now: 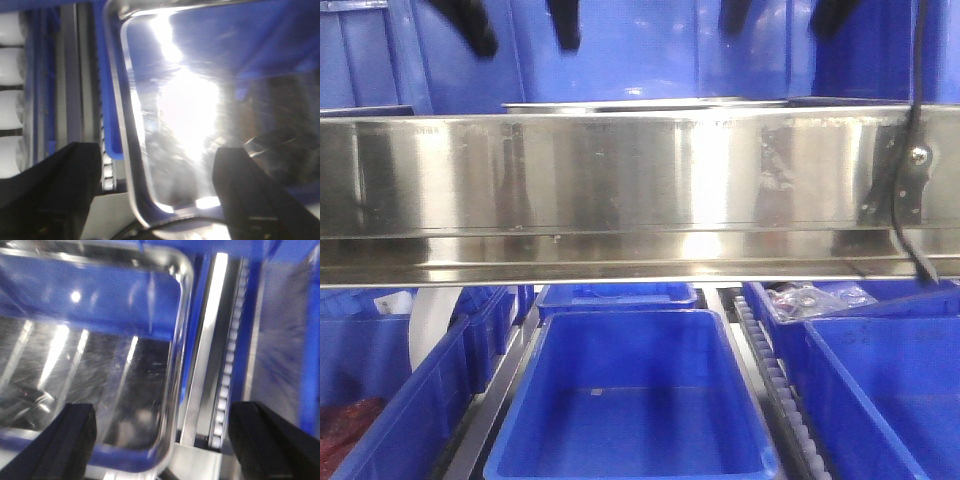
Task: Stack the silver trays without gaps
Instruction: 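Lower both grippers onto opposite rims of the silver tray and close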
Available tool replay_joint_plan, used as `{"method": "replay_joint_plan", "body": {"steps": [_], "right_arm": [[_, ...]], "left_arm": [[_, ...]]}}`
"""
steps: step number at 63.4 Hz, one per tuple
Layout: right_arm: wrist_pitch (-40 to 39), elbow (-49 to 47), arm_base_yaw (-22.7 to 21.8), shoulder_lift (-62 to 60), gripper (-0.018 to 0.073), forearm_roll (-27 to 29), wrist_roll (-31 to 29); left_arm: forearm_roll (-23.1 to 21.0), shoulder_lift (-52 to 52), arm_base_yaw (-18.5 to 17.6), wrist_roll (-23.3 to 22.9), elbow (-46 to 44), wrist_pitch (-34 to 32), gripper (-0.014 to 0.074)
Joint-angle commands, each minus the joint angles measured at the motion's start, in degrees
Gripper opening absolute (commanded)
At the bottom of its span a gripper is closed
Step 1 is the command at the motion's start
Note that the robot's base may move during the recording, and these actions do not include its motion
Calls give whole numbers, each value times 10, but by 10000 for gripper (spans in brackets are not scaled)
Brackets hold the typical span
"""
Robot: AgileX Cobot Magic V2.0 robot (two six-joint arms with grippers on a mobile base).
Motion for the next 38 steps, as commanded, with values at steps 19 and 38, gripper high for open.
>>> {"method": "replay_joint_plan", "body": {"steps": [19,38], "right_arm": [[-68,-22,-2,19,625,-8,1],[-69,-22,-2,39,625,-2,1]], "left_arm": [[-2,-3,13,-17,-21,-41,382],[-18,21,13,-17,-21,-42,382]]}}
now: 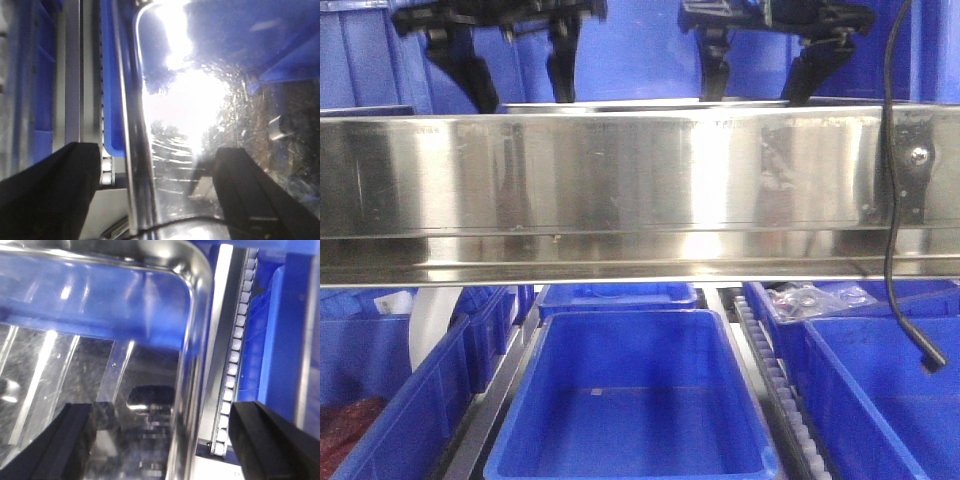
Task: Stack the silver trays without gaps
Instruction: 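Lower both grippers onto opposite rims of the silver tray and close, then lift the held silver tray up off the shelf with both grippers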
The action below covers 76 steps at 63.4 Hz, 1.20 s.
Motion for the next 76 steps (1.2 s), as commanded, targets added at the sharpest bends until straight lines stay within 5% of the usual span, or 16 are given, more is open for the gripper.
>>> {"method": "replay_joint_plan", "body": {"steps": [1,11,19,37,56,76], "right_arm": [[-24,-22,-2,-28,625,-1,0],[-23,-22,-2,-25,603,5,0],[-17,-22,-2,-24,470,5,0],[-4,-22,-2,-24,45,5,0],[14,-23,-2,-37,60,5,0],[38,-23,-1,-120,60,-6,2]], "left_arm": [[-7,-30,0,-7,-20,-23,382],[-7,-28,0,-7,-20,-32,381],[-8,-18,0,-7,-20,-28,339],[-9,-9,0,-7,-20,-24,-26],[16,-11,-1,-7,-47,20,-40],[4,-26,-1,57,-173,126,-41]]}}
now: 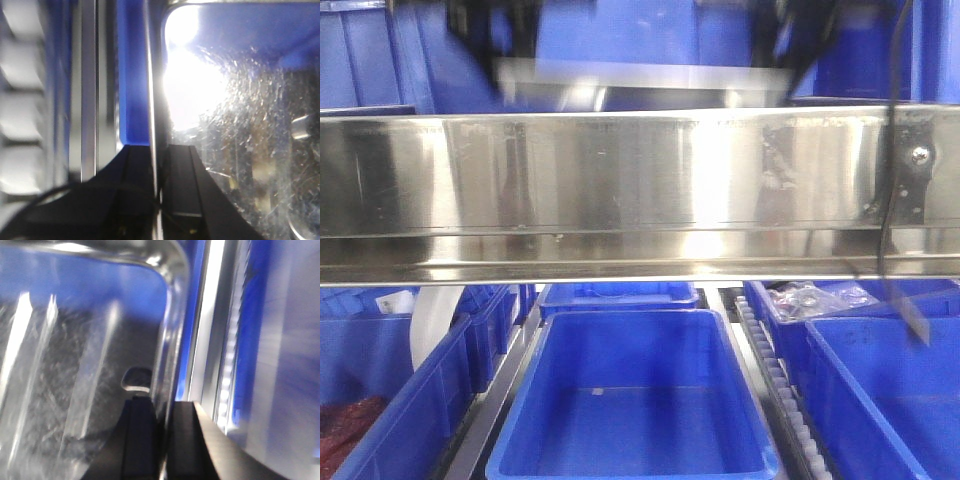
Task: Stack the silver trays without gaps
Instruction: 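Lift the held silver tray up off the shelf with both grippers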
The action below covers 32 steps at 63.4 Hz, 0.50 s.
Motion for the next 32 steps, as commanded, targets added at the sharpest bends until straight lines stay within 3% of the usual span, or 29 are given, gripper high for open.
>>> {"method": "replay_joint_plan", "body": {"steps": [1,10,15,20,32], "right_arm": [[-5,-17,7,-75,60,-5,-16],[15,-16,9,-121,60,-14,3],[23,-16,16,-142,60,-25,10],[35,-15,32,-156,60,-45,15],[75,-2,89,-171,60,-114,62]], "left_arm": [[-12,-54,-7,27,-47,29,-41],[-20,-103,-14,38,-39,29,-40],[4,-129,-25,40,-17,29,-40],[27,-151,-35,40,17,29,-40],[23,-199,-53,32,105,29,-40]]}}
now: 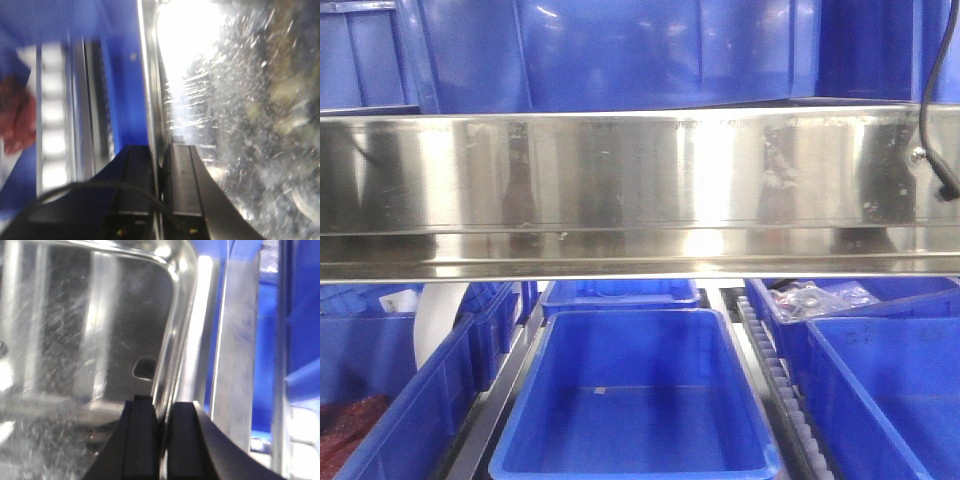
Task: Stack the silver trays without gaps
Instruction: 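Lift the held silver tray up off the shelf with both grippers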
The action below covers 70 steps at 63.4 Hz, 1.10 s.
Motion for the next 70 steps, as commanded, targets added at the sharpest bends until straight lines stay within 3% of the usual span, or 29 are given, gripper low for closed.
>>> {"method": "replay_joint_plan", "body": {"steps": [1,28,50,70], "right_arm": [[-1,-3,31,-41,60,-34,13],[-59,178,95,-124,60,-35,68],[-58,184,125,-197,60,-36,73],[-59,184,125,-212,60,-40,73]], "left_arm": [[11,-51,-14,13,26,30,-40],[27,-128,-54,-12,168,19,-40],[61,-177,-128,-51,199,25,-40],[61,-188,-135,-66,198,24,-41]]}}
